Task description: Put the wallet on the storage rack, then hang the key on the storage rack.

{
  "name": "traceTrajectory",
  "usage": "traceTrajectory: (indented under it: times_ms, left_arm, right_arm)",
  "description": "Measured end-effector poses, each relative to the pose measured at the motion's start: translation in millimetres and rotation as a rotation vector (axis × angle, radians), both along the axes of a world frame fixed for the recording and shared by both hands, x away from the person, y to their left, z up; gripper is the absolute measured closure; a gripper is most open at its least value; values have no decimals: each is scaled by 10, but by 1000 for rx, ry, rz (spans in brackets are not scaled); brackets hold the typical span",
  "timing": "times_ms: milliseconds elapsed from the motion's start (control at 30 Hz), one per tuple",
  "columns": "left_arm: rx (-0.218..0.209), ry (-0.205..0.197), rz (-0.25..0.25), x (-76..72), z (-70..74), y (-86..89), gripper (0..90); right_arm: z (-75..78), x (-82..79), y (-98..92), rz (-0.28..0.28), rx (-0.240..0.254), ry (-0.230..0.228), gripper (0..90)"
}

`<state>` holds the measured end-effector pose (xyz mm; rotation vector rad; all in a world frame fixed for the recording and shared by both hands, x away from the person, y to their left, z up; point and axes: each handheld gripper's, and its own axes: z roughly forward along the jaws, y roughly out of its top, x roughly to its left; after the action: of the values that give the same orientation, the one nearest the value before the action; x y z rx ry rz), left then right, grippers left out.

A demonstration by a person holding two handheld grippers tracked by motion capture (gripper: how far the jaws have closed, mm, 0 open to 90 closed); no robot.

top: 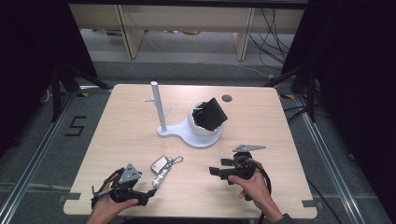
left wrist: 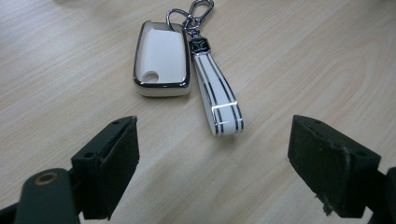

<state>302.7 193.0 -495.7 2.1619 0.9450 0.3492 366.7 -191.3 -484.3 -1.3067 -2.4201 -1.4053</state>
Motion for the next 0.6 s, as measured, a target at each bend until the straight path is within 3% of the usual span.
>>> traceTrajectory:
  times_ms: [100,133,167,233,267,400,433,600]
  left_arm:
    - [2,1,0,6,3,1,163]
    - [-10,-5,12,9,-13,-1,163]
    - [-10,-5,12,9,-13,-1,163]
    - [6,-4,6,17,-17,22,163]
    - [18,-3,7,21,-15,35,163]
    - [8,-8,11,19,-11,59,163]
    - [5,-8,14,21,-12,58,163]
    - [-3,-1,16,36,1,43,163]
  right_arm:
    - [-60,-95,23,23,-35,8,229]
    - [-68,-144,42,25,-39,45,216]
    - [-68,-144,42,25,-39,45,216]
    - [-125,-216,53,46,-44,52,206]
    - [-128,-247,56,28,-61,61,207]
    - [-140,-306,29,51,-68,31,207]
    - [-125,-338,26,37,-75,51,208]
    - [-151,-374,-17,42,-74,44,209]
